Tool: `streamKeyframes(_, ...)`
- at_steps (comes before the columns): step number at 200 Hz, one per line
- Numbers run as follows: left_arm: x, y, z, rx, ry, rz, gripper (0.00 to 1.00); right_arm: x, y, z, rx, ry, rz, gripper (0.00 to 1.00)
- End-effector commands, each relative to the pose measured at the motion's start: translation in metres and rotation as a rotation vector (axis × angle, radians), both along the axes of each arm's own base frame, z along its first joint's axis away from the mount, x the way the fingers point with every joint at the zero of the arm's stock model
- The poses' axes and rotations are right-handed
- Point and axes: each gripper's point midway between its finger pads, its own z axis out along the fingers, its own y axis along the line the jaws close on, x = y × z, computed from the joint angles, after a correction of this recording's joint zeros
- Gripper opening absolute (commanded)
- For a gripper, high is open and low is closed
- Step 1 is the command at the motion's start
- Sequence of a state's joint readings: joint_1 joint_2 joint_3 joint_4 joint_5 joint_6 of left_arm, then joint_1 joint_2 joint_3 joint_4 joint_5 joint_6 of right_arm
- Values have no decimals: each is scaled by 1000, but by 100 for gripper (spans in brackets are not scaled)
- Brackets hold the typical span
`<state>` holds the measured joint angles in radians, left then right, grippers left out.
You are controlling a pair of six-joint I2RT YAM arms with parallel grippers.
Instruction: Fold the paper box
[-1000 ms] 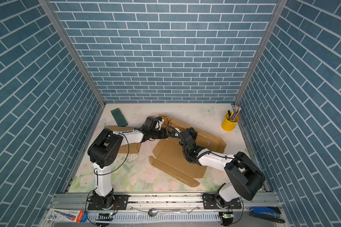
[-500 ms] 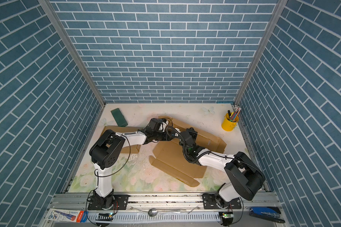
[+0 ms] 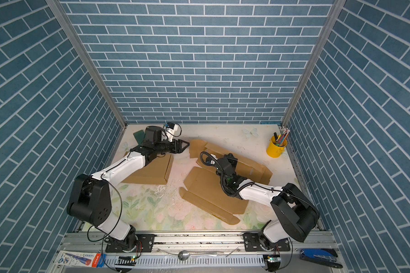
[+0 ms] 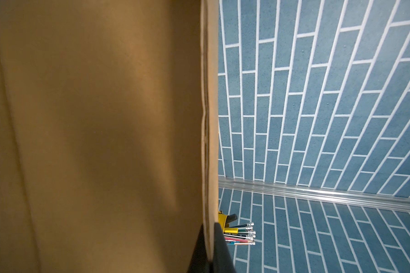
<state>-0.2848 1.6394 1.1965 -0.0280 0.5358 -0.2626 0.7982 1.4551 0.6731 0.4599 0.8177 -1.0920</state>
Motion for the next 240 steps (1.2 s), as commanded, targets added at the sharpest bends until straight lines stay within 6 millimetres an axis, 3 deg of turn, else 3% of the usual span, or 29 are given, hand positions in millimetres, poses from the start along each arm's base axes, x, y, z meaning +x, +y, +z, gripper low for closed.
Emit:
streamKeyframes(1, 34, 28, -20, 58, 25, 54, 66, -10, 10, -14, -54, 49, 114, 0)
streamKeyframes(29, 74, 27, -55, 133, 64, 31, 67, -11, 14, -12, -37, 44, 158, 0)
streamKeyframes(58, 82, 2, -88, 170, 75, -71, 69, -8, 14, -11, -31, 40, 166, 0)
streamKeyframes(95, 66, -29, -101, 176, 29, -239, 71, -6, 17, -10, -32, 33, 182, 0)
streamKeyframes(140, 38, -48, -84, 87, -35, -382, 72, -4, 16, -5, -29, 20, 191, 0)
streamKeyframes(202, -10, -74, -88, 90, 13, -552, 71, -4, 16, -1, -28, 12, 194, 0)
streamKeyframes(240, -24, -79, -90, 80, 53, -577, 70, -5, 15, -2, -28, 12, 191, 0)
